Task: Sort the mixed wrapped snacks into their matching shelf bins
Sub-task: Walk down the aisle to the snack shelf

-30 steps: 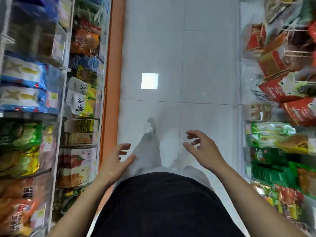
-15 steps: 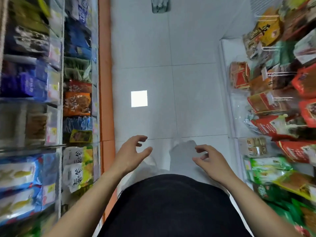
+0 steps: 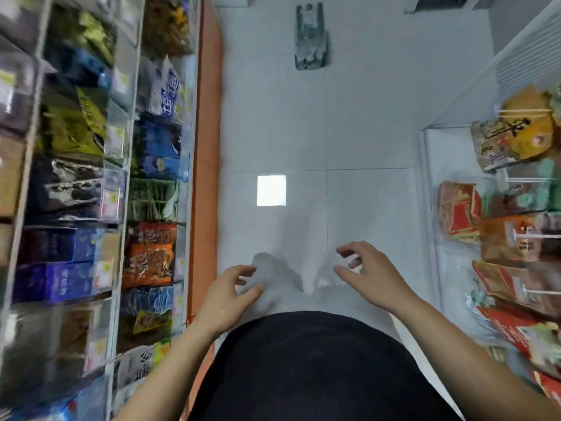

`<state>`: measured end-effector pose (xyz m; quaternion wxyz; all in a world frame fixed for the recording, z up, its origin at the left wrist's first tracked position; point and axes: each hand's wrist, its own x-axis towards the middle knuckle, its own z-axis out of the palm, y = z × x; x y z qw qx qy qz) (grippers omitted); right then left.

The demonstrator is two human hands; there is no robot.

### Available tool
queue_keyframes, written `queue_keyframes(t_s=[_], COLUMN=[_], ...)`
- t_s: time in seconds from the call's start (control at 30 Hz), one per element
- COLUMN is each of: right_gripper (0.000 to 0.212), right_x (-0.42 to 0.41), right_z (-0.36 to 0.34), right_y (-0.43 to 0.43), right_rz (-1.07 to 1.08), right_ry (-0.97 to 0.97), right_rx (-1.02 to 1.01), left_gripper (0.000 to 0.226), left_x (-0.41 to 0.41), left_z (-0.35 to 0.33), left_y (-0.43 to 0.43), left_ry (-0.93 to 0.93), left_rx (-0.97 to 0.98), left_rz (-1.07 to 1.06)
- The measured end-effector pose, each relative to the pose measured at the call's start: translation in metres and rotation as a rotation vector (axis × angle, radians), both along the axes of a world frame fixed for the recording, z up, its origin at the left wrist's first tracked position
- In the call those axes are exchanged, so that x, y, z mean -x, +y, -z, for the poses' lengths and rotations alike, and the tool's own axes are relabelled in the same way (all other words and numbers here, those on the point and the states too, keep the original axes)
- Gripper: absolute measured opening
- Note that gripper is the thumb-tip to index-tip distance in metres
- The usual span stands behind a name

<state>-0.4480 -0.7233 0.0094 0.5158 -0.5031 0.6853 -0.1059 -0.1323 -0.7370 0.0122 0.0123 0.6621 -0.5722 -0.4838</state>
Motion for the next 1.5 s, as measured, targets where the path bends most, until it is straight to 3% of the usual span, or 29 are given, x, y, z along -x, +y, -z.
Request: queue_keyframes(t_s=[0.13,0.33,0.73,0.93,1.2,1.4,1.5], right_gripper=[0.032,0.032,0.031,0.03,0.026,0.027,0.026], right_x=[-0.002,0.003,0.093,0.134,0.125,0.128,0.144], right_z=[0.008,0.009,0.028,0.019,0.019,0.029,0.02], right_y=[-0.106,-0.23,-0.459,-0.633,-0.863,-0.983,-1.028], right_rz=[-0.063,-0.029,0.171,0.084,-0.087,-0.034,0.028], right_ry=[0.024,0.079,0.05,0.011,0.011,0.065,0.091], right_rx=[0.012,-0.034,-0.116,-0.063,0.007,-0.069,-0.111], left_gripper=[0.061,0.042,0.045,0.044,0.049,0.021,0.025], left_x=[0.0,0.017,0.129,0.152,0.133,0.139,0.16], left_z=[0.014,0.025,0.029,0.012,0.024,0.04,0.031], left_y=[-0.082,-0.243,-0.56,-0.675,-0.816,-0.968,-1.056], left_ry=[0.003,0.052,0.068,0.028,0.02,0.056,0.083], left_rx=[0.007,0.006,-0.015,-0.011,-0.006,-0.029,-0.014], left_rz=[-0.067,0.004,0.176,0.045,-0.138,-0.085,-0.024])
